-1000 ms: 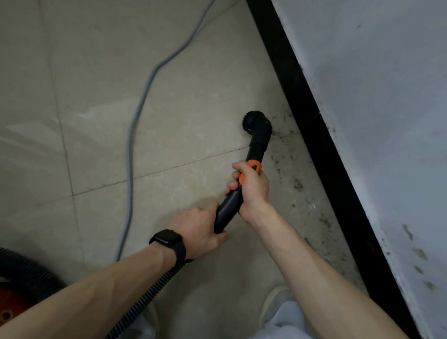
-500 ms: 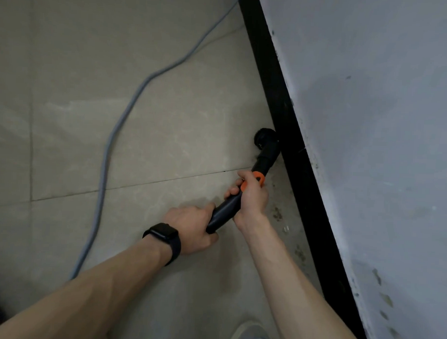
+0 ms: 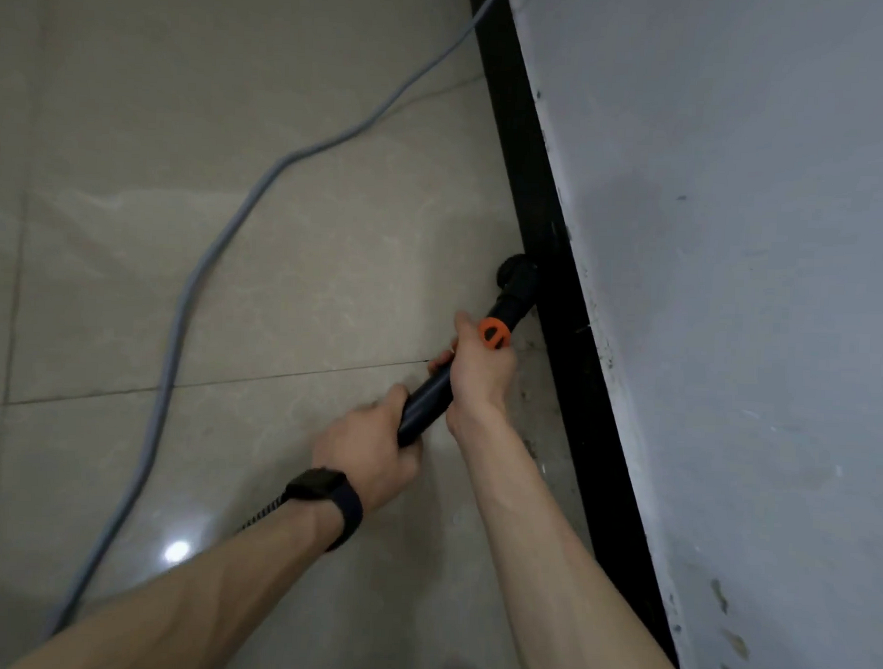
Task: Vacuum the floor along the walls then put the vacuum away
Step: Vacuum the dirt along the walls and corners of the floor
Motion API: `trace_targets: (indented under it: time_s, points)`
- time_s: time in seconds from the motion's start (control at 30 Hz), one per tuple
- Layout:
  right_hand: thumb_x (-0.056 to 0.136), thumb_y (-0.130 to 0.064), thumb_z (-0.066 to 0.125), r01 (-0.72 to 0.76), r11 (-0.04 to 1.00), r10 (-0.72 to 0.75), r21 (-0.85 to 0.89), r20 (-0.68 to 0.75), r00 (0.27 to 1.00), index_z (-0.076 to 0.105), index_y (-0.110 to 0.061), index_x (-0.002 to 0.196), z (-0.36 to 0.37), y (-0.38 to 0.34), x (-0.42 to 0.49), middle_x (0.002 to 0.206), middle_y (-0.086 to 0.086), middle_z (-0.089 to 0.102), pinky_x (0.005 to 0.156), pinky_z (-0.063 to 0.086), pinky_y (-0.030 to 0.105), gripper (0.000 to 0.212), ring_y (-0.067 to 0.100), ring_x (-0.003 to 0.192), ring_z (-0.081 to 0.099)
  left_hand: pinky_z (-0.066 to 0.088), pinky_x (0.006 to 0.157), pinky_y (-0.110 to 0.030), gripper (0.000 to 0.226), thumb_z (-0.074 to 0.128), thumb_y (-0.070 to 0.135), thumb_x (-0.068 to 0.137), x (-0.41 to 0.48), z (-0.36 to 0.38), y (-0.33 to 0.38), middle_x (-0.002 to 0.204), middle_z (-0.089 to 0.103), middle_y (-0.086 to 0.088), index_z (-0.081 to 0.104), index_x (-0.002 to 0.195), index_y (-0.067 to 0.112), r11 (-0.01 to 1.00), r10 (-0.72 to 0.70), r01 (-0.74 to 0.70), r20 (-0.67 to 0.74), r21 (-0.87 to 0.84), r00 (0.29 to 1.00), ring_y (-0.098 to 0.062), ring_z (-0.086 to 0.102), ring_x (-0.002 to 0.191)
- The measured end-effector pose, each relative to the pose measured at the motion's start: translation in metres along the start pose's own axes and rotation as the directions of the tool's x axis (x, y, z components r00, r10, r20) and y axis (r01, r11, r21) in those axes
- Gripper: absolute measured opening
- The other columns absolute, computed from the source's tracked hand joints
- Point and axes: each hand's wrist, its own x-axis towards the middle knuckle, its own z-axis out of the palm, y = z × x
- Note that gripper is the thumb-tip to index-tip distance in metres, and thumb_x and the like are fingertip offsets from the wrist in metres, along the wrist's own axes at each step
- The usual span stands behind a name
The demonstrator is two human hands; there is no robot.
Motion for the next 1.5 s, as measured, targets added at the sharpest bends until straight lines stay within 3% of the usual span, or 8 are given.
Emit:
trace_targets:
  time_s: [0.13,0.27,0.63,0.77,0.93,1.03,1.17,1.5]
  points:
    - [0.094,-0.020,0.066,0.056,0.969,-0.025,-0.242,0.127,0.992,0.043,-0.003,0.130,0.026,-0.013,0.011,0.061,-0.005,0.063,0.064,0.062,0.037,0.046,0.011,0.055,0.066,0.036,0.046,-0.024,0.024,0.061,0.035,0.062,0.031,-0.018,-0.001,0.066,0.063,0.007,0.051,0.084,0.033,0.932,-0.123,0.164,0.144,-0.322,0.982,-0.016,0.058,0.057]
    - [0.092,-0.019,0.065,0.075,0.937,0.002,-0.341,0.218,0.976,0.027,-0.010,0.131,0.042,-0.020,0.016,0.067,-0.004,0.067,0.084,0.064,0.044,0.055,0.019,0.083,0.074,0.046,0.044,-0.024,0.022,0.067,0.021,0.051,0.049,-0.032,-0.013,0.054,0.066,-0.004,0.060,0.072,0.019,0.753,-0.172,0.301,0.266,-0.585,0.949,-0.020,0.062,0.046]
    - [0.082,-0.016,0.071,0.039,0.956,0.019,-0.292,0.192,0.981,0.033,-0.017,0.117,0.025,-0.004,-0.002,0.056,-0.002,0.070,0.081,0.064,0.051,0.052,0.025,0.077,0.078,0.050,0.051,-0.031,0.033,0.066,0.015,0.050,0.036,-0.033,-0.028,0.056,0.063,-0.011,0.062,0.082,0.008,0.720,-0.114,0.352,0.399,-0.598,0.910,-0.026,0.061,0.049]
    - [0.083,-0.017,0.073,0.029,0.952,0.027,-0.306,0.176,0.984,0.036,-0.013,0.124,0.022,-0.004,-0.006,0.090,0.008,0.071,0.083,0.064,0.051,0.055,0.028,0.085,0.077,0.052,0.050,-0.030,0.027,0.068,0.013,0.056,0.032,-0.036,-0.029,0.058,0.066,-0.008,0.064,0.083,0.014,0.771,-0.097,0.312,0.381,-0.556,0.919,-0.023,0.063,0.051]
    - [0.087,-0.006,0.070,-0.047,0.994,0.066,-0.094,0.212,0.975,0.040,-0.009,0.131,0.010,-0.007,-0.015,0.089,0.009,0.067,0.062,0.063,0.035,0.053,0.019,0.066,0.076,0.048,0.055,-0.027,0.034,0.064,0.034,0.056,0.022,-0.045,-0.027,0.068,0.068,0.003,0.060,0.090,0.039,0.941,-0.037,0.121,0.257,-0.318,0.966,-0.015,0.064,0.061]
    - [0.086,-0.002,0.068,-0.086,0.996,0.082,0.008,0.229,0.970,0.044,-0.005,0.131,0.002,-0.004,-0.022,0.092,0.012,0.063,0.059,0.060,0.035,0.051,0.021,0.061,0.073,0.041,0.053,-0.026,0.022,0.065,0.035,0.073,0.010,-0.046,-0.026,0.072,0.060,0.006,0.045,0.083,0.037,0.992,0.022,0.003,0.196,-0.126,0.980,-0.013,0.058,0.063]
    - [0.083,0.000,0.067,-0.154,0.981,0.115,0.122,0.278,0.954,0.047,-0.011,0.118,-0.009,0.014,-0.039,0.086,0.013,0.057,0.069,0.062,0.046,0.042,0.024,0.057,0.067,0.034,0.048,-0.026,0.028,0.060,0.040,0.079,-0.017,-0.044,-0.035,0.069,0.051,0.010,0.036,0.090,0.035,0.992,0.070,-0.086,0.159,0.092,0.985,-0.010,0.050,0.056]
    - [0.088,-0.005,0.071,-0.277,0.923,0.187,0.268,0.315,0.930,0.050,-0.010,0.104,-0.009,0.039,-0.079,0.062,0.003,0.053,0.060,0.058,0.038,0.027,0.024,0.051,0.059,0.033,0.051,-0.029,0.033,0.050,0.049,0.082,-0.055,-0.061,-0.059,0.069,0.046,0.011,0.023,0.096,0.036,0.911,0.125,-0.153,0.096,0.383,0.987,-0.019,0.052,0.057]
